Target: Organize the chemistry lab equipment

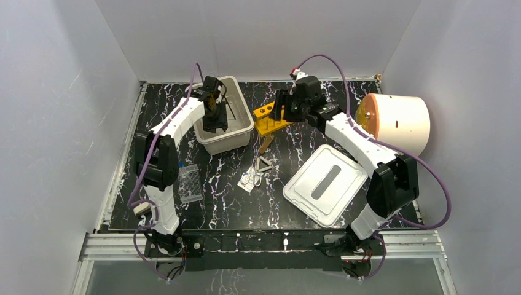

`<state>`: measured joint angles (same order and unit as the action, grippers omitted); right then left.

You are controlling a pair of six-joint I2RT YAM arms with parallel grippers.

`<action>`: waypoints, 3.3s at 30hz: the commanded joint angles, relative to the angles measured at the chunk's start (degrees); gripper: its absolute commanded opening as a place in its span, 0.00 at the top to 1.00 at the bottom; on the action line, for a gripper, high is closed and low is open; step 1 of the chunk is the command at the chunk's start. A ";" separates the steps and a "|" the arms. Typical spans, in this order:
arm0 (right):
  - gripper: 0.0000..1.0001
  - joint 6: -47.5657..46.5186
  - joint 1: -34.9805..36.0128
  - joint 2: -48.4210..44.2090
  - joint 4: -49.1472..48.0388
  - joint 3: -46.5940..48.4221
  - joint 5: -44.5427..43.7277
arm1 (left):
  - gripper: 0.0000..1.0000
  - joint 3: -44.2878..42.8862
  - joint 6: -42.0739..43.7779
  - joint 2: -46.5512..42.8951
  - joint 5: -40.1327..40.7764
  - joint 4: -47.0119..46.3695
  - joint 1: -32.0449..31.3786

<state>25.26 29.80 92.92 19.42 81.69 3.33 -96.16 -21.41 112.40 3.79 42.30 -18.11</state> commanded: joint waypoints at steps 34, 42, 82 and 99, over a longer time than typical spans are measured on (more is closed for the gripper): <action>0.50 -6.09 13.13 9.27 -13.14 -16.42 -4.38 | 0.02 7.69 -8.87 -33.93 -12.31 0.20 0.53; 0.52 -11.79 13.18 14.03 -11.97 -13.56 -5.80 | 0.02 9.53 -8.54 -35.53 -14.01 -0.65 0.53; 1.00 -13.56 14.32 -6.29 -16.98 -3.31 -3.84 | 0.02 7.24 -8.67 -37.29 2.15 3.22 0.54; 1.00 -17.07 21.75 21.00 -10.76 22.86 -10.93 | 0.02 5.91 -10.67 -46.57 19.97 4.09 0.54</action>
<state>10.46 49.65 109.86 6.70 97.27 -5.58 -88.36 -31.20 67.13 16.78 45.06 -17.80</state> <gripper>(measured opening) 0.133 0.982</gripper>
